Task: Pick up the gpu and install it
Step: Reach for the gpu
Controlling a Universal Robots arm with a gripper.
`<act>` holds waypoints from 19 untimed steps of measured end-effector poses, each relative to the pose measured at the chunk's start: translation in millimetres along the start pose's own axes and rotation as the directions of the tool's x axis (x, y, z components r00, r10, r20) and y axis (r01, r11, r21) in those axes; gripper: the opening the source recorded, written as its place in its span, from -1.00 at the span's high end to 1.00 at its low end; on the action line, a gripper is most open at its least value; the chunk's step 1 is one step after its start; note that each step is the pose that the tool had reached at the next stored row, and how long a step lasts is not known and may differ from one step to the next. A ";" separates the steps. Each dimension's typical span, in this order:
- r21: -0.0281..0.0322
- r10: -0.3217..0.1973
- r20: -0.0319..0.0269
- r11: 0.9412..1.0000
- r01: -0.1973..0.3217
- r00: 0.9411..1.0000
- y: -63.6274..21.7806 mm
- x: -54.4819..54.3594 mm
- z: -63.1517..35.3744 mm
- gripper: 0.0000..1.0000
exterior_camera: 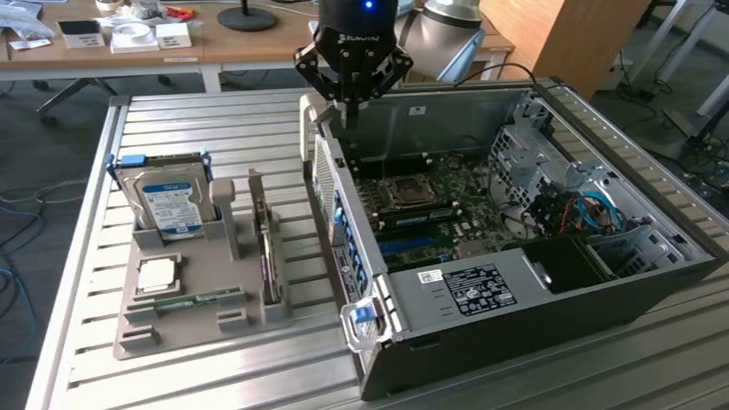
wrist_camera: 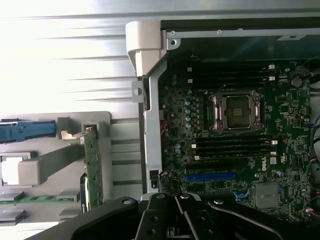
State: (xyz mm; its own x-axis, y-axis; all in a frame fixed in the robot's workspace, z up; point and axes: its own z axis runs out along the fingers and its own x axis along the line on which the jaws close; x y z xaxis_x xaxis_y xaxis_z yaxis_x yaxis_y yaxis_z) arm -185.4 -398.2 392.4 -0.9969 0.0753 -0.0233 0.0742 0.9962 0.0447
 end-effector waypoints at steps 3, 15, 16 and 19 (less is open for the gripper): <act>0.000 0.000 0.000 1.000 0.000 1.000 -0.2 3.5 0.0 0.79; 0.000 0.000 0.000 1.000 0.000 1.000 -1.0 14.5 -0.2 0.79; 0.000 0.000 0.000 1.000 0.000 1.000 -1.0 15.3 -0.2 0.79; 0.000 0.000 0.000 1.000 0.000 1.000 -1.2 17.8 -0.2 0.79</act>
State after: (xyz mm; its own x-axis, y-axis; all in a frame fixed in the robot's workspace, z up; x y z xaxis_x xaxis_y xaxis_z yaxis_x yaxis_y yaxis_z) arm -203.3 -398.1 392.2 -0.9969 0.0753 -0.0233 0.0742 0.9962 0.0448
